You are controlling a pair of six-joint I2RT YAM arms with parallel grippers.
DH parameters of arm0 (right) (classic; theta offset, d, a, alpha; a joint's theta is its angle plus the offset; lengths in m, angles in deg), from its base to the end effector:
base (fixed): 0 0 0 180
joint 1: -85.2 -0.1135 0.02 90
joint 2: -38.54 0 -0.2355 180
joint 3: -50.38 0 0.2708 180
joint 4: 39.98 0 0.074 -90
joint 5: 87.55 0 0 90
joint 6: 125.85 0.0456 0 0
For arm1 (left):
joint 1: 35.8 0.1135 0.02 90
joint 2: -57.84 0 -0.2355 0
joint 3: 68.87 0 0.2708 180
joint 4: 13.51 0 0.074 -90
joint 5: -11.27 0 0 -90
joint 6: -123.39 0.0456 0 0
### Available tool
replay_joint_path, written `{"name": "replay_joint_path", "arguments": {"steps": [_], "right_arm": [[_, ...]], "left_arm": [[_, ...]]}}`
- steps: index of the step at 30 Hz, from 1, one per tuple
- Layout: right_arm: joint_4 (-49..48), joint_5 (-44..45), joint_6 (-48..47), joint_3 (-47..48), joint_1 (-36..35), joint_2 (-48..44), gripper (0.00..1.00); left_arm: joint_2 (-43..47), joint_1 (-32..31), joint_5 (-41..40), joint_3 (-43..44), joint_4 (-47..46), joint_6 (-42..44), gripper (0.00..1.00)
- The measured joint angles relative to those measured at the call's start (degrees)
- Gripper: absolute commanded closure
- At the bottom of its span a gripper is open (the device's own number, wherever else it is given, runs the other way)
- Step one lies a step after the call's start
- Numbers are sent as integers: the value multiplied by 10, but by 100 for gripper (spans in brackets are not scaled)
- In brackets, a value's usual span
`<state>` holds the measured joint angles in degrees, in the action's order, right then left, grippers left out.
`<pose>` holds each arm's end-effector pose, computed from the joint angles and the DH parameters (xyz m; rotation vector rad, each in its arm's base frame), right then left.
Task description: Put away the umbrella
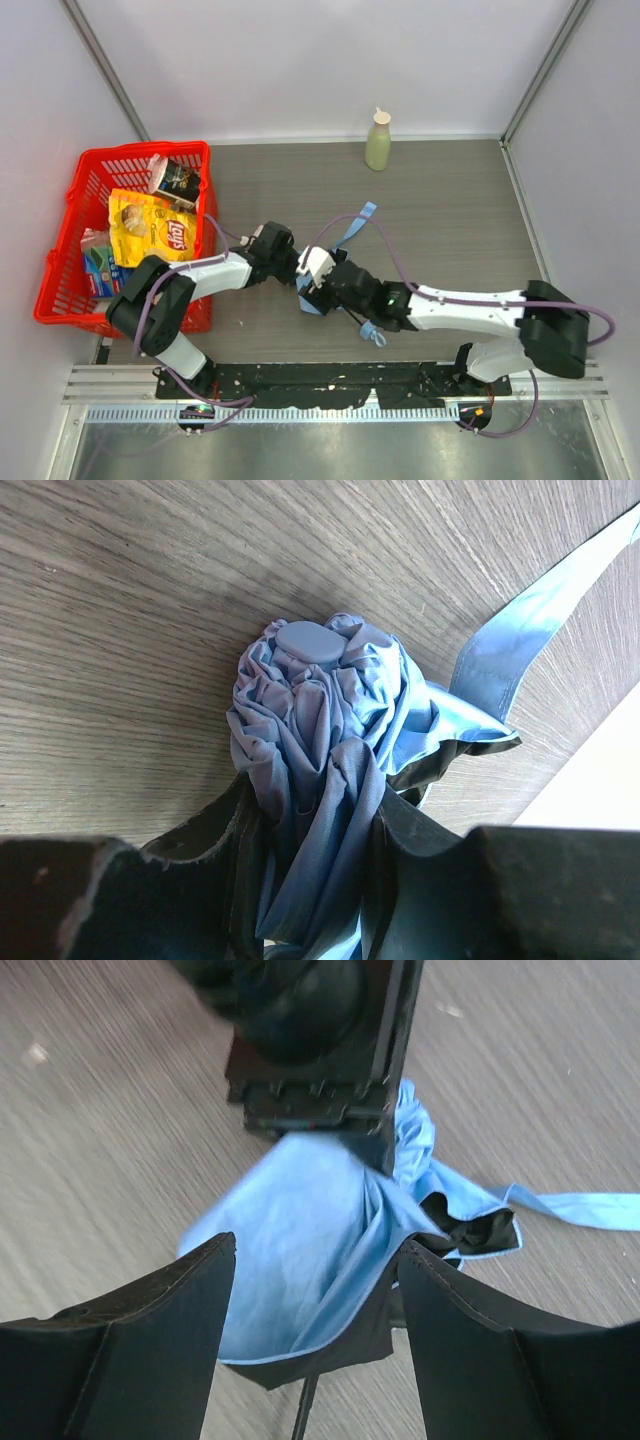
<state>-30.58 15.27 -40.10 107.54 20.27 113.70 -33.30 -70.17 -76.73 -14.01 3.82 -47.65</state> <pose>0.1458 0.2877 0.2029 -1.0532 1.7750 0.4328 0.2582 -0.1785 0.0925 -1.0649 2.5080 -0.7824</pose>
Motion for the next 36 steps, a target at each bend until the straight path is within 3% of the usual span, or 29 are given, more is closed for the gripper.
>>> {"name": "replay_joint_path", "arguments": {"steps": [8, 15, 18, 25, 27, 32, 34, 36], "right_arm": [[-91, 110, -77, -16, -36, 146, 29], [-134, 194, -76, 7, -29, 246, 30], [-137, 208, -55, 13, -27, 263, 37], [-111, 187, 18, 31, -1, 271, 95], [-105, 163, 32, 29, 10, 264, 99], [-123, 76, 72, 15, 50, 252, 99], [-139, 33, 89, 1, 69, 243, 99], [-159, -14, 108, -13, 92, 235, 99]], "left_arm": [[-6, 0, 4, 6, 7, -1, 100], [-9, 0, 6, 16, 22, -2, 100], [-9, 1, 6, 18, 24, -2, 100], [-13, 1, 4, 20, 17, 0, 100], [-14, 2, 6, 20, 13, 3, 99], [-14, 5, 3, 6, -24, 10, 42], [-10, 5, 5, -9, -54, 16, 32], [2, 5, 6, -23, -84, 23, 1]]}}
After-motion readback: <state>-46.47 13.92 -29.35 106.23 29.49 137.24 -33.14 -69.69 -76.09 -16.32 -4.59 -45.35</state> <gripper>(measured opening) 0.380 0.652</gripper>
